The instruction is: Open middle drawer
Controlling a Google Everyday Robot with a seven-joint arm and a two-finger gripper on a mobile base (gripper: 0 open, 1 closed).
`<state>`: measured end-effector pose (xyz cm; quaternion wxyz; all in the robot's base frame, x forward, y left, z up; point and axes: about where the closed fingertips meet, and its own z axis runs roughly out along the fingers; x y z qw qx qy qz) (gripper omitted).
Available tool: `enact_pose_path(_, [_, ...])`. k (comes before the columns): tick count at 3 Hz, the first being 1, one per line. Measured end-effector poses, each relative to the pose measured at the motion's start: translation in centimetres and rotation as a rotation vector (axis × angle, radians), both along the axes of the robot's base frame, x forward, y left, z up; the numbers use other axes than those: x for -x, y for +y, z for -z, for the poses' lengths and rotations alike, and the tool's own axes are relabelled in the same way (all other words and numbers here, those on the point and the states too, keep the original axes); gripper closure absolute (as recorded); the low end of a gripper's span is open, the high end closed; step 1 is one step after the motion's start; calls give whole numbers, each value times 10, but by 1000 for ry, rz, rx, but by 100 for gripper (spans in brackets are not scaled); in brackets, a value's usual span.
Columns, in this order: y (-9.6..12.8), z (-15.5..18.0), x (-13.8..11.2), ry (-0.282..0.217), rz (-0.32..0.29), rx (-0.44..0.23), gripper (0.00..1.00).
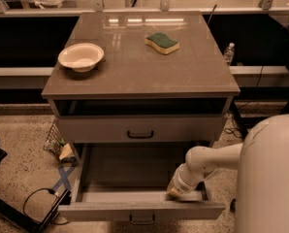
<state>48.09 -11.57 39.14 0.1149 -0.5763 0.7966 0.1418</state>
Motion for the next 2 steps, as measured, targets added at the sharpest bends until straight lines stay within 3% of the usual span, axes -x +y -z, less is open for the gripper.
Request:
enact_pose_path(1, [8, -5, 36, 63, -23, 4, 100])
enact_pose_path(2, [12, -7, 56, 97, -36, 7, 88])
